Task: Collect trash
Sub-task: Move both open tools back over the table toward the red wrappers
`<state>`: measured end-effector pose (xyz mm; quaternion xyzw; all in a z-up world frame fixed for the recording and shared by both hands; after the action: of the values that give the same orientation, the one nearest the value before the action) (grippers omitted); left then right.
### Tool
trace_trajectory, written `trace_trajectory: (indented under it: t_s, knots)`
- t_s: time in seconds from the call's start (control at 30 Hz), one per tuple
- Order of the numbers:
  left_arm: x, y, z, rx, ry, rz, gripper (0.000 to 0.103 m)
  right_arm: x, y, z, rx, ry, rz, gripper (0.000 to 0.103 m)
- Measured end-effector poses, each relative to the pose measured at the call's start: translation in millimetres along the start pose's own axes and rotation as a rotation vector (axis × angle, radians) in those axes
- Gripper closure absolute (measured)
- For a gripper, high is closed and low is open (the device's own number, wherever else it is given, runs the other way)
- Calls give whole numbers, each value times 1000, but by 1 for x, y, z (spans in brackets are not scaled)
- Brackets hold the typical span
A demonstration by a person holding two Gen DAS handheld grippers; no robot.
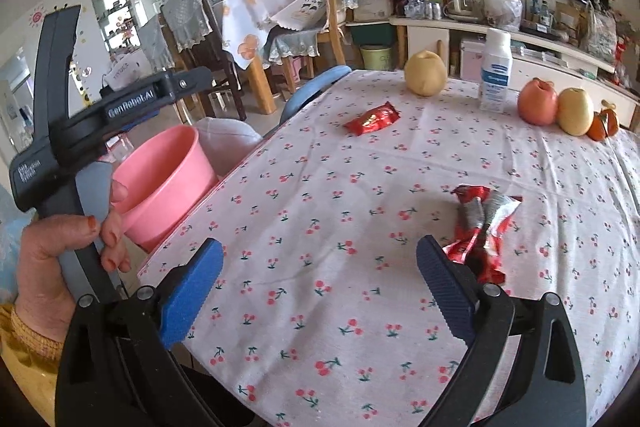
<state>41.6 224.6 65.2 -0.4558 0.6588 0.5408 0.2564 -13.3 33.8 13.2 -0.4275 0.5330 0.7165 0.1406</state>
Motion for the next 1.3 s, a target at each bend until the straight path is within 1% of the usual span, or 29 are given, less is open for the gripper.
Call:
trace_trajectory:
  t_s: [0.1,0.23,0.37,0.63,0.83,0.97,1.07,1.2,1.3]
  knots:
    - [5,-5,-12,-5,-26,10,9,0,4,-9,0,-14,0,7]
    - [10,-6,-27,-7,-67,0,9,1,11,-19,6,-29,-9,7]
    - [16,-11,-40,-15,-98,6,9,3,19,-31,10,-52,-18,7]
    - [20,-13,-54,-22,-103,-5,9,5,36,-63,18,-114,-32,7]
    - [23,-12,-76,21,-104,9,9,3,51,-102,47,-164,-42,7]
    - [29,-14,-95,67,-104,38,9,12,49,-132,67,-222,-8,7]
    - [32,-17,-105,72,-111,56,9,22,40,-151,76,-261,37,7]
    - [35,-31,-117,73,-115,94,9,35,22,-160,54,-297,114,7]
    - [40,-56,-121,59,-128,162,9,42,8,-158,38,-294,168,7]
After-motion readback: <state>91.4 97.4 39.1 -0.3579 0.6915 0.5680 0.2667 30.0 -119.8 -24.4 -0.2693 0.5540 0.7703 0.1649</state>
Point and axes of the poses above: each gripper's, at about its wrist camera, not at the fingertips, and y roughly against the way its jaws point, z to its left, x to its underside, the point moved 10 cm from there along -y, roughly the way its jaws point, and after that the axes turned 11 degrees about y, right-handed, at the moved point
